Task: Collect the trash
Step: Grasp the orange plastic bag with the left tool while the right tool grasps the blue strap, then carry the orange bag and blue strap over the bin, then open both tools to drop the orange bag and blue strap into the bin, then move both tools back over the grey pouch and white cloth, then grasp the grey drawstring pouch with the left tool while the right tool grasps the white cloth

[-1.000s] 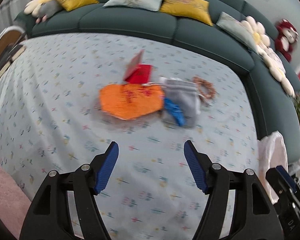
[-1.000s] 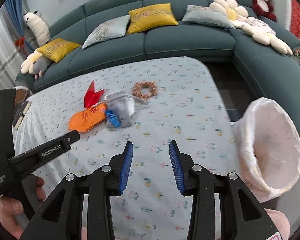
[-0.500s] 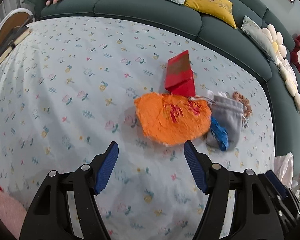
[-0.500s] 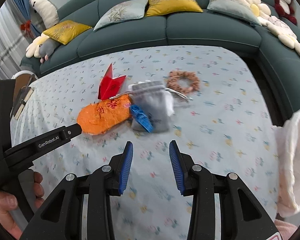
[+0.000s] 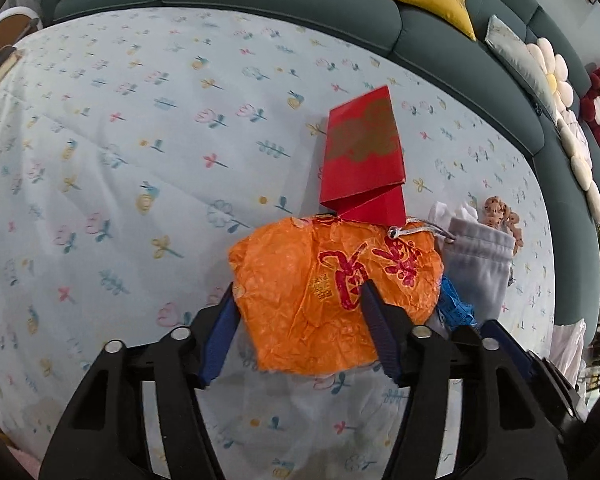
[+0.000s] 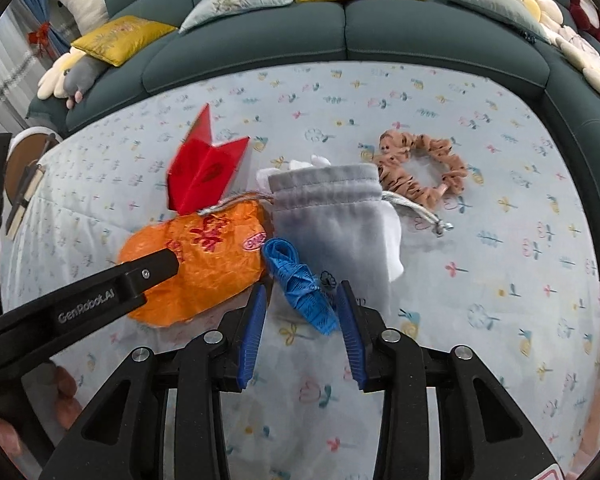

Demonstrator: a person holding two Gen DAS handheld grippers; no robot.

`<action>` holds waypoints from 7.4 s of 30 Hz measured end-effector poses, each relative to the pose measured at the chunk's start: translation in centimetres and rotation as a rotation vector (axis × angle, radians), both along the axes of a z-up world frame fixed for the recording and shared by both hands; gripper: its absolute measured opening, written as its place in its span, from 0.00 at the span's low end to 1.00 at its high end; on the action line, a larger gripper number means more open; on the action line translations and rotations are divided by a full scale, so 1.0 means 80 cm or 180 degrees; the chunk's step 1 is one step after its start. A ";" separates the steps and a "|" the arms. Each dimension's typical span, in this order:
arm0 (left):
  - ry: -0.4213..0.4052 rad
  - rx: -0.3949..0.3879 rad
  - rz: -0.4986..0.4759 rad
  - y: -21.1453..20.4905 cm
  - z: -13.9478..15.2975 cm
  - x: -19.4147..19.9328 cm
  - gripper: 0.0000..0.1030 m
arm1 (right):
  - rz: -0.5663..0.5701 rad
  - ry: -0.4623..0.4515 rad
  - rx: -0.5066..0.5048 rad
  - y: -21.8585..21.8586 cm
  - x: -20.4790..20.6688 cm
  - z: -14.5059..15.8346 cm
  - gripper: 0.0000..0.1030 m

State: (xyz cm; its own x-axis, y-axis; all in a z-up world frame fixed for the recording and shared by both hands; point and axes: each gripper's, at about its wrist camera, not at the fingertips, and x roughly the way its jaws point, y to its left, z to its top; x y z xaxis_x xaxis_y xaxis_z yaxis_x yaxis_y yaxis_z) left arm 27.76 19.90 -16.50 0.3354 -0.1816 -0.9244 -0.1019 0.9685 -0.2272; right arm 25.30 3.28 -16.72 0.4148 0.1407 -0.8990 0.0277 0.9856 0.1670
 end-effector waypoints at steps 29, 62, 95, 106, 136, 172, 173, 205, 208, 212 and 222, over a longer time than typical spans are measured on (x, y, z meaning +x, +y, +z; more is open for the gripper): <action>0.0024 0.0038 -0.0738 -0.107 0.000 -0.152 0.12 | -0.0305 0.0239 0.0248 -0.083 -0.154 -0.023 0.13; -0.0874 0.0027 -0.1711 -0.354 0.156 -0.246 0.12 | -0.1392 -0.0657 0.0276 -0.329 -0.315 0.108 0.13; -0.0714 0.0150 -0.2261 -0.528 0.121 -0.260 0.14 | -0.1968 -0.0653 0.0390 -0.462 -0.367 0.080 0.13; -0.0660 0.0116 -0.2077 -0.518 0.115 -0.251 0.35 | -0.1945 -0.0602 0.0380 -0.463 -0.360 0.074 0.13; -0.0621 0.0170 -0.1546 -0.429 0.106 -0.220 0.50 | -0.1726 -0.0604 0.0171 -0.425 -0.310 0.090 0.30; -0.0013 0.0265 -0.0581 -0.266 0.027 -0.186 0.78 | -0.1031 -0.0369 0.0115 -0.285 -0.262 0.077 0.40; 0.0010 0.0258 -0.0566 -0.265 0.024 -0.184 0.78 | -0.1023 -0.0360 0.0115 -0.284 -0.261 0.075 0.40; -0.0036 0.0300 -0.0849 -0.237 0.016 -0.137 0.02 | -0.0706 -0.0117 0.0114 -0.209 -0.180 0.046 0.40; -0.0117 0.0289 -0.0766 -0.202 0.030 -0.125 0.02 | -0.0640 -0.0131 0.0161 -0.189 -0.164 0.047 0.40; -0.0211 0.0346 -0.0682 -0.150 0.042 -0.110 0.02 | -0.0507 -0.0144 0.0198 -0.151 -0.132 0.047 0.40; -0.0255 0.0364 -0.0463 -0.059 0.033 -0.072 0.02 | -0.0277 -0.0086 0.0189 -0.074 -0.047 0.023 0.40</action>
State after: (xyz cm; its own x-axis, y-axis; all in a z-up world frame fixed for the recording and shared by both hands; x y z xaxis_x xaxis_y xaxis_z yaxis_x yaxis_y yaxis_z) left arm 21.99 15.21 -13.86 0.3866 -0.1288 -0.9132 0.0549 0.9917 -0.1167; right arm 21.52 -2.66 -14.85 0.4519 0.1558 -0.8784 0.1073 0.9680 0.2269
